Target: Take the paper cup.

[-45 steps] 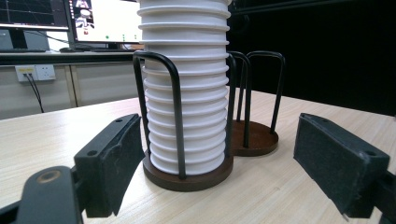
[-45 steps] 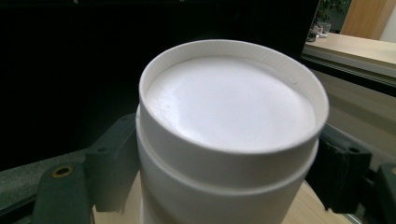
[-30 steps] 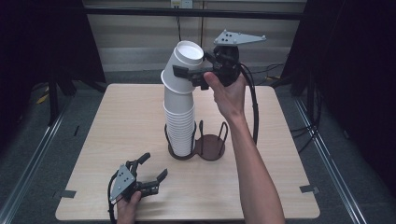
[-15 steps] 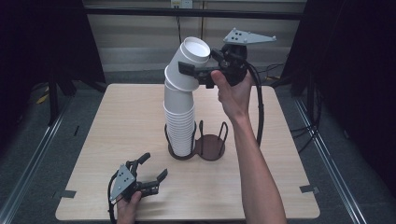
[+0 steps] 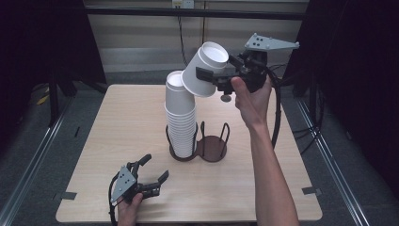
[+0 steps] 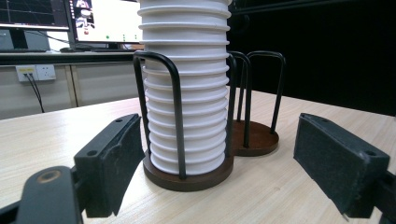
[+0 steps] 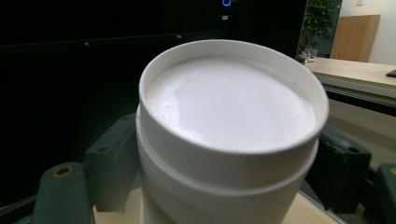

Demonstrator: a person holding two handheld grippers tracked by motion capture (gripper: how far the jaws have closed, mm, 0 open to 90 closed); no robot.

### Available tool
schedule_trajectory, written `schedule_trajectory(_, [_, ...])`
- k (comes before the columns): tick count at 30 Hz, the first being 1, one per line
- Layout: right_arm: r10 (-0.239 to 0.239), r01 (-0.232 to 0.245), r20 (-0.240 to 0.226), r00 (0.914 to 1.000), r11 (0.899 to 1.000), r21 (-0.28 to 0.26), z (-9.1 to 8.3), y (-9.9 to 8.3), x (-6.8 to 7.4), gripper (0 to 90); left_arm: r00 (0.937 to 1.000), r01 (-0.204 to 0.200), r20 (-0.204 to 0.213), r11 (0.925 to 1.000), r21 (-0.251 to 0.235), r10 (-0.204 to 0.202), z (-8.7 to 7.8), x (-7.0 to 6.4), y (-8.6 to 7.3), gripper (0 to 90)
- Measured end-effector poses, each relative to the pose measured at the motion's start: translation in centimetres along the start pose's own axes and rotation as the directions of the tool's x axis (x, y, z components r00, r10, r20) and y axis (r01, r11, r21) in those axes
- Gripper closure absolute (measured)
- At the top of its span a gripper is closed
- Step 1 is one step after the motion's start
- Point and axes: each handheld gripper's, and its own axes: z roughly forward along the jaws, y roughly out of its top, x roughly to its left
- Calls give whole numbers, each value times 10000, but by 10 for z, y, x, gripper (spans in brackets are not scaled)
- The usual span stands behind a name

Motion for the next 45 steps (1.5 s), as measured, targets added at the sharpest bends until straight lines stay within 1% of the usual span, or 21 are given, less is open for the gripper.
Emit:
schedule_trajectory(6, [71,-72,154,9999,10000,30,-14,-6,-4,205,10000,1,-6,10000,4,-1,0,0,0,156])
schedule_trajectory(8, [48,-49,206,9998,10000,44,-20,-9,-5,205,9992,-50,-398,10000,72,53,0,-1,0,156])
schedule_trajectory(9, [-4,2,290,9996,10000,72,-22,-10,-5,205,9988,11,-497,10000,77,-7,0,-2,0,158])
schedule_trajectory(10, [-108,99,465,9989,9998,200,-23,-11,-4,205,9987,48,-509,10000,60,-45,0,-3,0,159])
schedule_trajectory(12, [-119,110,393,9992,9996,250,-26,-13,-4,205,9993,57,-360,10000,37,-56,-1,-2,0,158])
schedule_trajectory(15, [-141,126,447,9989,9994,337,-32,-17,-4,205,9991,93,-404,9999,76,-90,0,-2,0,161])
schedule_trajectory(16, [-125,107,462,9989,9992,397,-34,-19,-4,206,9993,-11,-379,9999,112,15,0,-1,0,161])
schedule_trajectory(17, [-148,127,488,9987,9990,440,-35,-21,-4,206,9998,-6,-179,9999,141,9,0,-2,0,157])
schedule_trajectory(20, [-113,87,572,9983,9989,456,-38,-29,-2,206,9999,-112,72,9999,108,111,1,-5,1,157])
schedule_trajectory(22, [-51,29,486,9988,9989,464,-38,-36,-1,206,9993,-353,97,9992,199,351,2,-9,3,158])
schedule_trajectory(25, [-6,-16,423,9991,9986,529,-38,-45,2,206,9990,-367,265,9991,220,361,2,-9,5,159])
schedule_trajectory(26, [11,-31,376,9993,9986,524,-38,-48,3,206,9989,-250,409,9994,218,241,2,-9,8,159])
schedule_trajectory(29, [33,-55,352,9994,9980,632,-37,-58,4,206,9983,-148,570,9989,439,123,1,-6,14,159])
schedule_trajectory(30, [55,-77,336,9994,9978,660,-37,-61,4,206,9972,-213,732,9984,519,175,1,-4,16,159])
schedule_trajectory(33, [71,-88,284,9996,9981,616,-37,-68,7,206,9963,-156,852,9974,709,96,2,-3,19,161])
schedule_trajectory(35, [58,-72,226,9997,9979,638,-37,-73,10,207,9926,-167,1215,9964,828,65,3,0,22,161])
schedule_trajectory(37, [36,-47,152,9999,9975,699,-36,-78,13,207,9907,-220,1360,9943,1041,77,4,0,24,161])
schedule_trajectory(41, [63,-62,-8,10000,9972,746,-35,-86,18,207,9892,-184,1466,9950,985,38,5,0,27,161])
schedule_trajectory(42, [49,-38,-131,9999,9965,841,-33,-91,21,207,9884,-4,1510,9958,920,-135,5,1,28,161])
schedule_trajectory(44, [5,12,-180,9998,9956,932,-31,-95,23,207,9876,19,1564,9964,852,-152,4,2,30,163])
schedule_trajectory(45, [-1,19,-188,9998,9952,980,-31,-96,23,207,9882,180,1502,9967,787,-297,4,1,31,164])
